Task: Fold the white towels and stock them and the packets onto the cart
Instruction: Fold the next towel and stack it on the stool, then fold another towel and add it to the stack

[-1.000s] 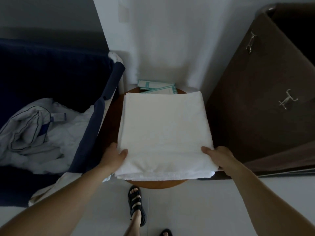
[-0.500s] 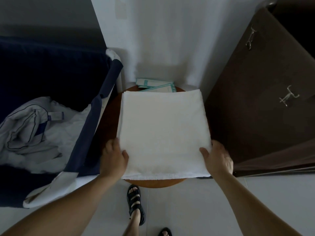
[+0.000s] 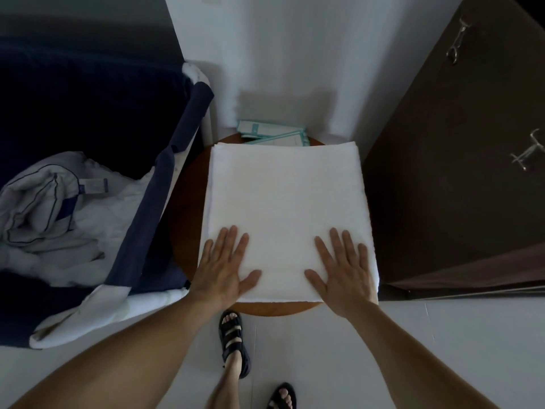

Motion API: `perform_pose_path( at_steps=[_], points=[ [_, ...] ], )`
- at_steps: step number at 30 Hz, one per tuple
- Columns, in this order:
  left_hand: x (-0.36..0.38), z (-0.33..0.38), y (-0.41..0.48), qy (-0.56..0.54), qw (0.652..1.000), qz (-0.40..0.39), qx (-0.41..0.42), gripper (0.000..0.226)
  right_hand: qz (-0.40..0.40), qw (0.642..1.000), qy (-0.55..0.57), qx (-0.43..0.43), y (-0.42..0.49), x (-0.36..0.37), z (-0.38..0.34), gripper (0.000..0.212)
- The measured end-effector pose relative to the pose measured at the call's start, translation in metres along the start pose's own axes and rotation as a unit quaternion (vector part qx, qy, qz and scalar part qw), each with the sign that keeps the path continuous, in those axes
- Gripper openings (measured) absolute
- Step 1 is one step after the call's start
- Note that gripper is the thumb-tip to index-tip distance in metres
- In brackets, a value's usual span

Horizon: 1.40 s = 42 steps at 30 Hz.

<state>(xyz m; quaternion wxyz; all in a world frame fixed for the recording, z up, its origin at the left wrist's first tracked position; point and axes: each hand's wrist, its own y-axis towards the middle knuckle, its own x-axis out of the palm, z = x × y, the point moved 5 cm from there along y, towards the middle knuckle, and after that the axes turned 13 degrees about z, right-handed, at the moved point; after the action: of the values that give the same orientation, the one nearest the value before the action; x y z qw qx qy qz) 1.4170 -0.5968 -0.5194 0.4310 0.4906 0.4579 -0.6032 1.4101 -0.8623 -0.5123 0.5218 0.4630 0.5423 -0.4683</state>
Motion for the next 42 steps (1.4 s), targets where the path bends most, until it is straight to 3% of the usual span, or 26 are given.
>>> perform_pose_path(
  at_steps=[3,10,13,21,27,31,36,42],
  points=[
    [0.001,-0.004,-0.001,-0.001,1.0,0.004,-0.011,0.09,0.024,0.998,0.0,0.057,-0.004,-0.008,0.006,0.077],
    [-0.022,-0.002,0.001,-0.02,0.999,-0.034,-0.032,0.091,-0.054,0.996,0.009,0.075,0.002,-0.022,0.013,0.103],
    [-0.07,-0.009,0.003,-0.022,0.999,0.026,-0.028,0.082,-0.009,0.998,0.009,0.055,0.012,-0.063,-0.007,0.093],
    [-0.205,-0.098,-0.023,-0.068,0.975,0.174,-0.117,0.073,0.045,0.992,0.105,-0.053,0.064,-0.179,-0.147,0.083],
    [-0.231,-0.231,-0.039,-0.084,0.958,0.172,-0.214,0.072,0.061,0.981,0.141,-0.116,0.118,-0.217,-0.263,0.075],
    [-0.222,-0.335,-0.029,-0.106,0.948,0.16,-0.254,0.072,0.039,0.979,0.131,-0.154,0.174,-0.201,-0.345,0.077],
    [-0.191,-0.447,0.007,-0.116,0.945,0.132,-0.275,0.071,-0.083,0.978,0.136,-0.137,0.234,-0.129,-0.441,0.084],
    [-0.122,-0.502,0.055,-0.112,0.963,0.05,-0.241,0.07,-0.215,0.966,0.14,-0.027,0.27,-0.019,-0.48,0.091]
  ],
)
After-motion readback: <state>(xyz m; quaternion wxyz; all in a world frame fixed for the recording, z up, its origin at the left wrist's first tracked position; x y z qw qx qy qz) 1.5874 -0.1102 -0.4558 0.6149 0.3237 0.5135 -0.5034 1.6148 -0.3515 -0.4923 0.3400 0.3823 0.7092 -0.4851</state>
